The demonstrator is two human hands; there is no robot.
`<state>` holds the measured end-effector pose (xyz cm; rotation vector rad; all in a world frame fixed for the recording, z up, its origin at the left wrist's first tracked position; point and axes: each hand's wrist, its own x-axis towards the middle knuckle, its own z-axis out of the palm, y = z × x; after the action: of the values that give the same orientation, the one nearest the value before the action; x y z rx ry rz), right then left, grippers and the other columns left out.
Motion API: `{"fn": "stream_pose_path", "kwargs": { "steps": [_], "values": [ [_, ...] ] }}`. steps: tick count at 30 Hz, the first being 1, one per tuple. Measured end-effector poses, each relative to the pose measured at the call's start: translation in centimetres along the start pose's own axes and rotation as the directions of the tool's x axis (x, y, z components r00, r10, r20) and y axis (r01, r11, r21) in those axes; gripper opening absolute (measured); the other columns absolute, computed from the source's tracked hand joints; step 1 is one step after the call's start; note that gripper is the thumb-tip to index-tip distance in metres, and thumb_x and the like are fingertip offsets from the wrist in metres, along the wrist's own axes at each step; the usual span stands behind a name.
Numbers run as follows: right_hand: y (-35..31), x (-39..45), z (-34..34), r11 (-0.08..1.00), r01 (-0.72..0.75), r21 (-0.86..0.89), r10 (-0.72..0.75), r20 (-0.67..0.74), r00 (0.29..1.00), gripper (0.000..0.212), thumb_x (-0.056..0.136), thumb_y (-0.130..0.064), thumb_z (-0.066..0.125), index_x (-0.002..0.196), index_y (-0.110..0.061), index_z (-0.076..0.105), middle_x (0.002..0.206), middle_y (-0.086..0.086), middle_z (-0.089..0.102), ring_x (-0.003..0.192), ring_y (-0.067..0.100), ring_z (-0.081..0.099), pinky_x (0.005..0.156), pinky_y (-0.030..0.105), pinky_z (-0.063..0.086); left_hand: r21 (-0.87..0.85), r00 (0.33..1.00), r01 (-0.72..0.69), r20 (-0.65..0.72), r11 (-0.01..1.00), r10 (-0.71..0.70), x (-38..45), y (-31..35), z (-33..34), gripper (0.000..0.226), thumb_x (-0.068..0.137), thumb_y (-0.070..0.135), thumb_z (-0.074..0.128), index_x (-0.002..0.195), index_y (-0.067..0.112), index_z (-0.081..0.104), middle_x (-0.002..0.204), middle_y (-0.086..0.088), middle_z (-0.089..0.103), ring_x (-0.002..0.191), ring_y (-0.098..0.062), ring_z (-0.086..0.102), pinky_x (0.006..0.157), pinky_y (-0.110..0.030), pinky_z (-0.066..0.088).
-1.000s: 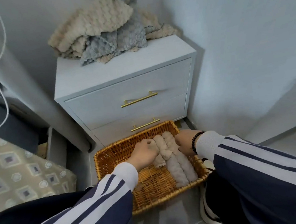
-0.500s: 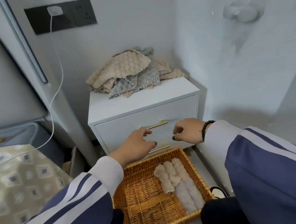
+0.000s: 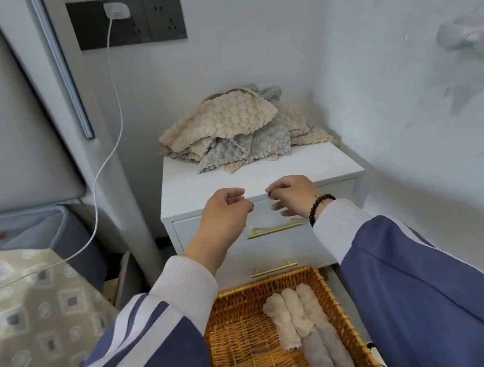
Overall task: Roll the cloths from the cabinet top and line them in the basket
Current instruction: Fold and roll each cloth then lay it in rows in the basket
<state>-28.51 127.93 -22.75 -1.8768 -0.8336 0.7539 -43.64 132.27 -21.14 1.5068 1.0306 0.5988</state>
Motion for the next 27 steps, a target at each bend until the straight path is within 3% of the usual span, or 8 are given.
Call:
{"fn": "stream_pose_path", "kwargs": {
  "steps": [5,10,13,15,18,21,24,27],
  "values": [
    [-2.0,4.0,2.6,0.977,-0.006,0.211,0.018,-0.053,0.998,0.016,0.09,-0.003,0.049,0.092,-0.011,0.063,0.098,0.008,0.064,0.075,0.022,0.065,0.065,0.031,0.051,-0.086,1.0,-0.013,-0.007,0.996,0.012,1.3,0.8,-0.6,0.03,0.087,0.009,0.059,0.115,0.02,0.059,0.111,0.003,0.061,0.101,-0.011,0.06,0.095,-0.039,0.052],
    [-3.2,7.2,4.6,0.979,0.06,0.193,-0.026,-0.175,0.984,0.023,0.085,0.001,0.048,0.1,-0.013,0.059,0.108,0.009,0.061,0.079,0.022,0.062,0.071,0.037,0.056,-0.183,0.999,-0.012,-0.034,0.983,0.006,2.3,2.1,-2.8,0.029,0.088,0.007,0.057,0.115,0.019,0.06,0.106,0.003,0.062,0.088,-0.01,0.061,0.089,-0.036,0.055],
    [-4.5,8.3,5.5,0.942,0.153,0.3,-0.093,-0.207,0.974,0.033,0.081,0.005,0.05,0.103,-0.017,0.06,0.112,0.006,0.053,0.084,0.019,0.056,0.06,0.028,0.049,-0.249,0.999,0.002,-0.052,0.969,-0.016,2.7,2.4,-4.4,0.029,0.087,0.006,0.056,0.113,0.02,0.06,0.107,0.002,0.063,0.095,-0.013,0.062,0.089,-0.035,0.055],
    [-5.4,9.0,5.8,0.877,0.19,0.442,-0.112,-0.196,0.974,0.041,0.08,0.009,0.05,0.11,-0.017,0.06,0.099,0.005,0.055,0.07,0.019,0.053,0.054,0.024,0.043,-0.272,0.998,0.01,-0.062,0.962,-0.028,3.0,2.6,-5.3,0.029,0.087,0.006,0.056,0.112,0.02,0.061,0.107,0.002,0.064,0.092,-0.013,0.063,0.089,-0.034,0.055],
    [-6.5,10.0,6.1,0.751,0.151,0.643,-0.095,-0.122,0.988,0.044,0.086,0.005,0.053,0.125,-0.016,0.055,0.084,0.003,0.054,0.076,0.018,0.053,0.068,0.03,0.045,-0.286,0.997,0.002,-0.07,0.958,-0.024,3.3,2.7,-6.4,0.029,0.086,0.006,0.056,0.111,0.02,0.062,0.108,0.003,0.064,0.097,-0.015,0.064,0.087,-0.033,0.056],
    [-7.2,10.5,6.6,0.728,0.072,0.681,-0.077,-0.023,0.997,0.041,0.09,-0.003,0.056,0.129,-0.016,0.051,0.093,0.0,0.053,0.097,0.019,0.055,0.083,0.033,0.047,-0.299,0.997,-0.001,-0.078,0.954,-0.023,3.5,2.9,-7.1,0.028,0.086,0.005,0.055,0.109,0.02,0.062,0.107,0.001,0.065,0.101,-0.016,0.064,0.086,-0.031,0.055],
    [-7.5,10.3,7.0,0.7,0.036,0.714,-0.063,0.011,0.998,0.027,0.091,-0.005,0.056,0.116,-0.016,0.055,0.1,-0.001,0.055,0.104,0.019,0.052,0.089,0.034,0.045,-0.3,0.996,0.003,-0.084,0.954,-0.029,3.3,3.0,-7.4,0.026,0.087,0.005,0.055,0.108,0.019,0.062,0.099,0.002,0.066,0.1,-0.015,0.066,0.085,-0.031,0.055],
    [-7.6,9.8,7.2,0.745,0.104,0.659,-0.08,-0.067,0.995,0.022,0.088,-0.002,0.059,0.105,-0.016,0.063,0.104,-0.003,0.059,0.103,0.016,0.051,0.083,0.029,0.042,-0.292,0.996,-0.001,-0.083,0.956,-0.024,3.0,3.1,-7.4,0.026,0.087,0.006,0.055,0.108,0.019,0.062,0.093,0.003,0.068,0.1,-0.016,0.067,0.084,-0.031,0.056]
  ]
}}
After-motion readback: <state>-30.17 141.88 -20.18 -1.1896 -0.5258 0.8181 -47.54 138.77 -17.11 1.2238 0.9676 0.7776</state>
